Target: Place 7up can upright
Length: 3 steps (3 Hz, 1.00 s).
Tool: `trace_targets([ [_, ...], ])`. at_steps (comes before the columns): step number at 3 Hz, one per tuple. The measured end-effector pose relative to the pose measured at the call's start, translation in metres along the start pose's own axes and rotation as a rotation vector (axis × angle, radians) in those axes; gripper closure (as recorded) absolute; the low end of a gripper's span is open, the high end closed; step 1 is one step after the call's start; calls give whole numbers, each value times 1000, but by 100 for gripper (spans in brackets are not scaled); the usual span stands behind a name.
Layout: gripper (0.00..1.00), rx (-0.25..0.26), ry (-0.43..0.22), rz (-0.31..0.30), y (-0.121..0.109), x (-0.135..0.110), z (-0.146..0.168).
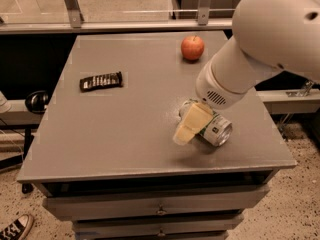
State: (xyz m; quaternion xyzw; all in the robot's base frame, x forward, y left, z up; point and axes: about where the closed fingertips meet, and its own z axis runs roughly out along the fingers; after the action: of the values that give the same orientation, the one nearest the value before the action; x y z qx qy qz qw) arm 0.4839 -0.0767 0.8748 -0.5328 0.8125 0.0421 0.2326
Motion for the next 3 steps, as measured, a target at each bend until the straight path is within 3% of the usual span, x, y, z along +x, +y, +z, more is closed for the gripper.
trace_targets([
  [1,0,72,74,7,-21,13,22],
  [2,0,103,132,14,-35,24,37],
  [3,0,102,192,7,-41,24,42],
])
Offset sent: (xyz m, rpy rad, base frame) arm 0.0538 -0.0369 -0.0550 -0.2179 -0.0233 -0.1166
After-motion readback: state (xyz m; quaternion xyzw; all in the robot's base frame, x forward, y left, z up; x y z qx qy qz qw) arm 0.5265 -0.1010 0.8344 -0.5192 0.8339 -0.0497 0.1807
